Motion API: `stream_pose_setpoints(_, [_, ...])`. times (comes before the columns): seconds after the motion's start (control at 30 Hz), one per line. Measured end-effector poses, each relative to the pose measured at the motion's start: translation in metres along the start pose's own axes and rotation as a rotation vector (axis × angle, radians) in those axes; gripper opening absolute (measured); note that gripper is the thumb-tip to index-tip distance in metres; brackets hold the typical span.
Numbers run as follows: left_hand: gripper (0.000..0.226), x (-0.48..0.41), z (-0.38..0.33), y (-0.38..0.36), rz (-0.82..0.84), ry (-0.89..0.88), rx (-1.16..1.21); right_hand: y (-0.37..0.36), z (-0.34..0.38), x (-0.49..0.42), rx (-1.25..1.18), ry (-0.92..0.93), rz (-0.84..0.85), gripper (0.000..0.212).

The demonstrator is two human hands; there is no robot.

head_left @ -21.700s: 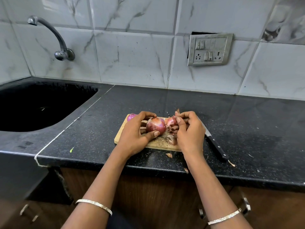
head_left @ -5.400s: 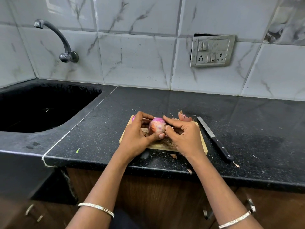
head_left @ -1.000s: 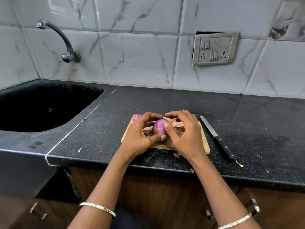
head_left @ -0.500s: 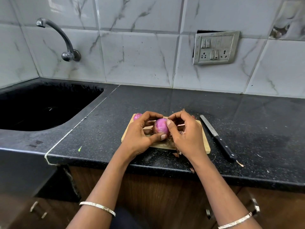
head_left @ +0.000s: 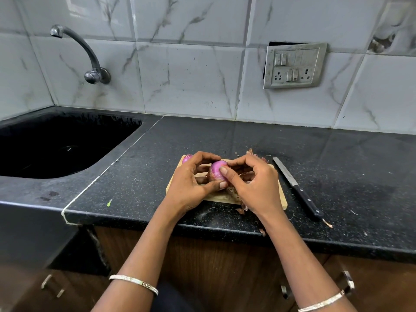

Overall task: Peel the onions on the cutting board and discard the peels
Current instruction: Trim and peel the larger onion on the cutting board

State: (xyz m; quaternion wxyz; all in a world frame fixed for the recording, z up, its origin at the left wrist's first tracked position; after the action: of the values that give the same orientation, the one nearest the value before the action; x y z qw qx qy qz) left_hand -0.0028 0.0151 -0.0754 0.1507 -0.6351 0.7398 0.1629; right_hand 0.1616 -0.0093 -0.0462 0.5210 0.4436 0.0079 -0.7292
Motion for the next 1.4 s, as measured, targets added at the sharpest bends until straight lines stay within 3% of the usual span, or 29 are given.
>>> stream_pose_setpoints(0.33, [0.056,0.000,0.000,-0.002,0.006,0.011,0.014,-0.004,-0.011,-0.001,0.091,-0.048,-0.001,0.013])
stream_pose_setpoints(0.5, [0.056,0.000,0.000,-0.002,0.012,0.002,0.003,0.005,-0.021,-0.001,0.086,-0.107,-0.110,0.008])
stream_pose_setpoints(0.77, [0.055,0.000,-0.003,-0.001,0.007,-0.038,-0.028,0.001,0.006,0.000,0.040,0.043,-0.020,0.018])
stream_pose_setpoints(1.4, [0.056,0.005,-0.023,-0.005,0.002,-0.210,-0.205,0.009,-0.002,-0.002,-0.067,0.022,-0.121,0.002])
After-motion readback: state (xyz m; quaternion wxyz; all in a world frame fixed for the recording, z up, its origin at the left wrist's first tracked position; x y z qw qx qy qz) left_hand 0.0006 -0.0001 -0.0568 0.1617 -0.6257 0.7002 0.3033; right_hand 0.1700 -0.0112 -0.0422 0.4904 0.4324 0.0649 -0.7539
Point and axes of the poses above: each hand's wrist, its own x-axis away from the middle knuckle, its own y-axis out of the back of the hand, z = x × y, the point moved 8 cm from there along -x, towards the middle knuckle, and after that the axes turned 7 degrees about x, right-handed, at the moved point
